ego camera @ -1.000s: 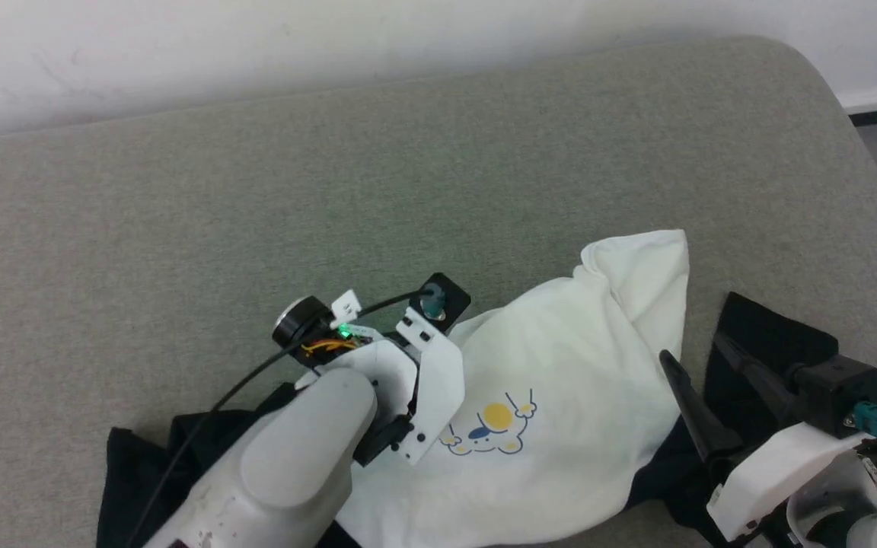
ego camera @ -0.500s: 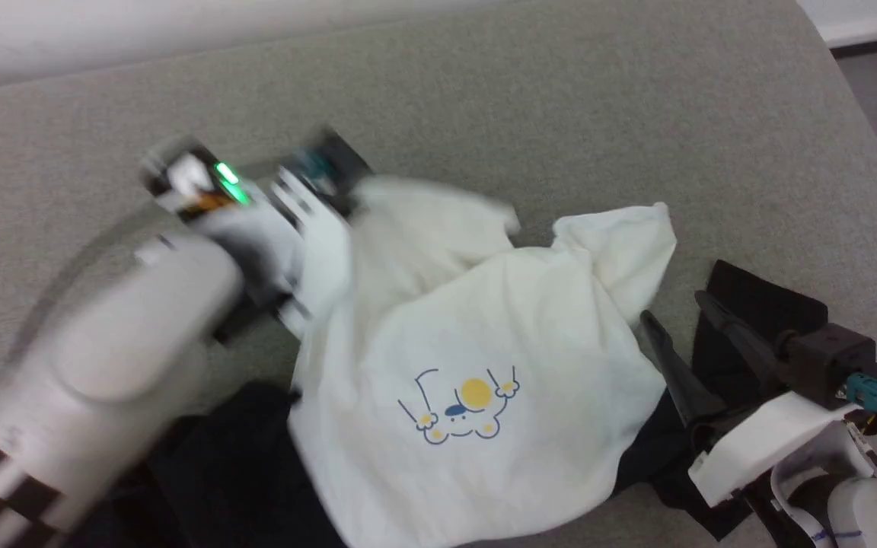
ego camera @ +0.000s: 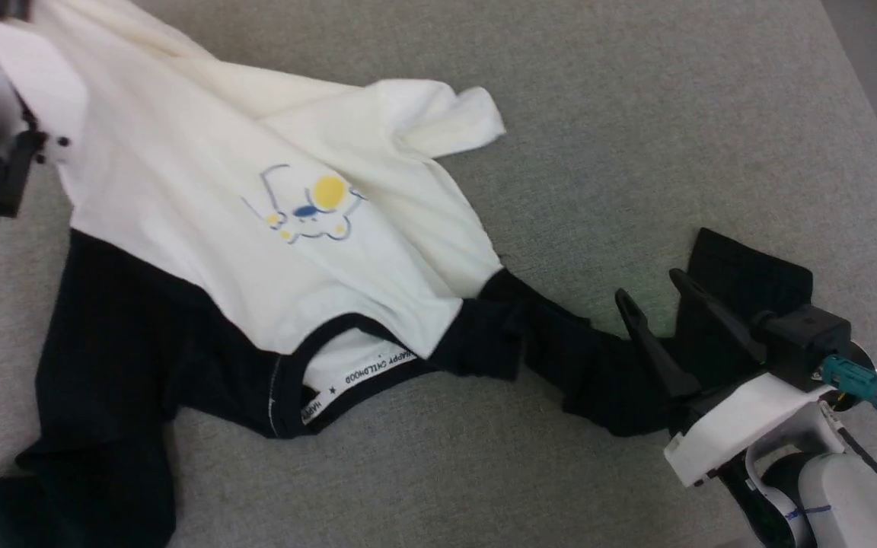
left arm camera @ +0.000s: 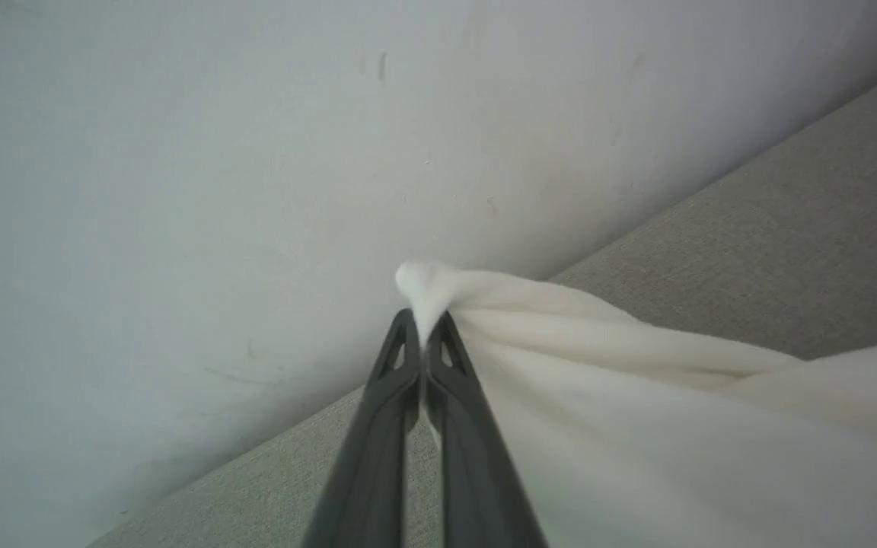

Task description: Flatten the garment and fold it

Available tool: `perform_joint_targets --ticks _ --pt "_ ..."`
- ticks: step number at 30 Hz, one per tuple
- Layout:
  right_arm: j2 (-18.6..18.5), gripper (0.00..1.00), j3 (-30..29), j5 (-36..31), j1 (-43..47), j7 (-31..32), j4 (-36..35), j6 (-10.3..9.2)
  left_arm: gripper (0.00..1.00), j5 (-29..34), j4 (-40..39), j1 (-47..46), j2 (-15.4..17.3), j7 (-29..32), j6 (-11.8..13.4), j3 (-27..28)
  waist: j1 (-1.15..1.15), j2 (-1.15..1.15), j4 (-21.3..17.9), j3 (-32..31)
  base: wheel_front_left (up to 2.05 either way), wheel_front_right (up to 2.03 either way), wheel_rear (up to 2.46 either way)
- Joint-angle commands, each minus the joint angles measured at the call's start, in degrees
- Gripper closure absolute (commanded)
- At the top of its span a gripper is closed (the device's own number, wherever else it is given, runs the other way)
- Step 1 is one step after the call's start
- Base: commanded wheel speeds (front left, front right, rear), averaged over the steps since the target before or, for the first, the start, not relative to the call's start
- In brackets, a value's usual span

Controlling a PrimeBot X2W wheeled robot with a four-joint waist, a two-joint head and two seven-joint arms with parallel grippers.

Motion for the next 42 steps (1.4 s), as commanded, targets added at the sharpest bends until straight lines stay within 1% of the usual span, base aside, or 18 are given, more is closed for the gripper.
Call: perform_joint_targets --ticks 1,4,5,6,7,9,11,15,17,21,23,25,30,33,38,39,40,42 --pt "0.34 0.00 0.35 0.39 -1.10 -0.39 0.45 -0.05 1.00 0.22 1.04 -0.13 0.57 -0.54 1.54 0.70 -0.01 0.00 -0.58 0.57 0.00 0.00 0.00" --pt "0.30 0.00 0.69 0.31 -1.45 -0.44 1.14 -0.05 1.00 -0.89 2.99 1.93 0.45 -1.32 3.77 1.79 -0.01 0.00 -0.34 -0.07 0.00 0.00 0.00" --pt "0.25 0.00 0.79 0.27 -1.51 -0.40 1.31 -0.05 0.67 -1.86 3.24 3.08 -0.17 -1.87 4.29 2.28 -0.01 0.00 -0.18 -0.50 0.00 0.00 0.00" --pt "0.18 0.00 0.85 0.20 -1.54 -0.35 1.42 -0.05 0.13 -2.97 3.28 4.33 -0.82 -2.62 4.53 2.79 -0.01 0.00 0.04 -0.98 0.00 0.00 0.00" --pt "0.05 0.00 0.90 0.11 -1.57 -0.36 1.46 -0.05 0.00 -3.83 3.20 5.56 -1.34 -3.72 4.74 3.22 -0.01 0.00 0.30 -1.54 0.00 0.00 0.00" --pt "-0.07 0.00 0.83 -0.11 -1.58 -0.28 1.42 -0.05 0.00 -5.20 2.69 8.09 -2.15 -6.80 5.27 4.14 -0.01 0.00 0.91 -2.77 0.00 0.00 0.00" --pt "-0.06 0.00 0.25 -0.55 -1.70 -0.31 1.26 -0.05 0.00 -7.33 1.53 10.87 -3.72 -11.61 6.70 6.30 -0.01 0.00 1.85 -4.13 0.00 0.00 0.00" --pt "-0.36 0.00 0.58 -0.53 -2.64 0.54 1.07 -0.05 0.00 -11.50 -2.79 18.77 -7.83 -22.82 9.29 10.40 -0.01 0.00 4.49 -7.03 0.00 0.00 0.00" --pt "-0.56 0.00 0.92 -0.24 -3.67 1.27 1.13 -0.05 0.00 -12.34 -5.97 23.00 -9.61 -26.40 10.55 11.63 -0.01 0.00 6.07 -8.12 0.00 0.00 0.00" --pt "-1.25 0.00 1.83 0.07 -6.83 3.71 2.67 -0.05 0.00 -11.83 -14.42 31.44 -13.63 -28.41 13.59 15.28 -0.01 0.00 9.89 -9.28 0.00 0.00 0.00" --pt "-1.90 0.00 2.83 0.21 -8.66 6.23 4.53 -0.05 0.00 -9.24 -19.85 35.61 -16.20 -28.47 15.05 17.75 -0.01 0.00 11.94 -9.52 0.00 0.00 0.00" --pt "-2.17 0.00 3.42 0.85 -10.77 8.24 6.58 -0.05 0.00 -6.84 -24.25 39.79 -18.95 -28.49 15.52 20.29 -0.01 0.00 13.86 -9.45 0.00 0.00 0.00" --pt "-3.87 0.00 4.75 1.92 -14.76 15.85 13.21 -0.05 0.00 -1.53 -28.68 46.32 -24.66 -28.50 12.88 24.35 -0.01 0.00 18.75 -8.71 0.00 0.00 0.00" --pt "-4.93 0.00 5.79 3.04 -16.08 21.79 16.36 -0.05 0.00 0.62 -29.16 48.16 -27.45 -28.51 10.83 26.46 -0.01 0.00 21.14 -8.27 0.00 0.00 0.00" --pt "-7.44 0.00 7.94 4.80 -17.14 30.62 18.75 -0.05 0.00 3.59 -28.79 49.82 -31.10 -28.51 7.42 29.45 -0.01 0.00 23.67 -7.61 0.00 0.00 0.00" --pt "-8.28 0.27 8.81 4.97 -17.23 32.74 18.88 -0.05 0.00 4.12 -28.74 50.00 -31.79 -28.51 6.85 30.01 -0.01 0.00 24.01 -7.50 0.00 0.00 0.00" --pt "-9.09 0.63 9.27 5.21 -17.26 34.66 18.95 -0.05 0.00 4.62 -28.71 50.16 -32.44 -28.51 6.30 30.52 -0.01 0.00 24.33 -7.40 0.00 0.00 0.00" --pt "-10.69 1.00 9.17 5.14 -17.54 37.34 18.77 -0.05 0.00 5.43 -28.54 50.36 -33.58 -28.51 5.20 31.34 -0.01 0.00 24.91 -7.12 0.00 0.00 0.00"
